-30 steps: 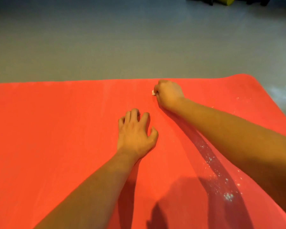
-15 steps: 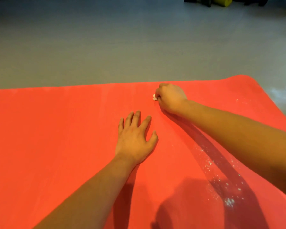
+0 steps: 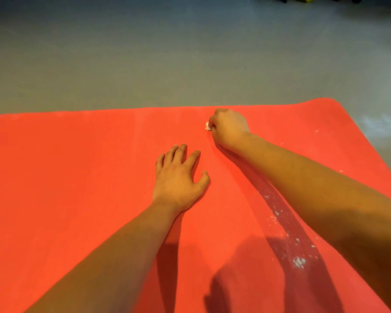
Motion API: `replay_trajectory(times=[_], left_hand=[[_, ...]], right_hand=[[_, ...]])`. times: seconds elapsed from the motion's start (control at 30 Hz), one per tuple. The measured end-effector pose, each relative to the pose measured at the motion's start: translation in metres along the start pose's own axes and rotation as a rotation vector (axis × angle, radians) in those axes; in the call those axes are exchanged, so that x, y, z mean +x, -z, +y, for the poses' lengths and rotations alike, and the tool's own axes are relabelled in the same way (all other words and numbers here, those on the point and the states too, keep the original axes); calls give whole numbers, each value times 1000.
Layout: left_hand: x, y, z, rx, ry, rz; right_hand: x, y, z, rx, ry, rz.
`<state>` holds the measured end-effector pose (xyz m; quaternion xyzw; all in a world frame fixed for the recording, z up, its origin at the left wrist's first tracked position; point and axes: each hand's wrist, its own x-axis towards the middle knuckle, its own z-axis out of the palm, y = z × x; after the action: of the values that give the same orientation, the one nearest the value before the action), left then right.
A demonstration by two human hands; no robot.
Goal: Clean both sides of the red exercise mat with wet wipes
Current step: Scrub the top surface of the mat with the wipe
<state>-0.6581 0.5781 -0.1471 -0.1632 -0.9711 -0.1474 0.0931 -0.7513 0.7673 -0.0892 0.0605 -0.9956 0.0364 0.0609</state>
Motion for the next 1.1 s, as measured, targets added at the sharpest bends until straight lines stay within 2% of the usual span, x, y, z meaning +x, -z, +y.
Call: replay_trajectory(times=[0.17, 0.27, 0.4, 0.53, 0.67, 0.9, 1.0, 1.1], left_hand=[[-1, 0, 1, -24, 6, 30], [-1, -1, -1, -31, -31, 37], [0, -2, -3, -42, -43, 36], [2, -3, -4, -62, -43, 43], [2, -3, -4, -81, -33, 39], [3, -5, -5, -80, -46, 74], [2, -4, -5, -76, -66, 82], [1, -4, -5, -83, -84, 104]], right_hand=[[-100, 3, -7, 49, 184, 35], [-124, 4, -4, 76, 266, 5], [-75, 2, 0, 65, 176, 16], [-34, -1, -1, 22, 83, -44], [-74, 4, -9, 68, 98, -4], [-202, 14, -15, 203, 349, -6], [-183, 13, -12, 180, 340, -20], [-127, 4, -10, 123, 201, 18]])
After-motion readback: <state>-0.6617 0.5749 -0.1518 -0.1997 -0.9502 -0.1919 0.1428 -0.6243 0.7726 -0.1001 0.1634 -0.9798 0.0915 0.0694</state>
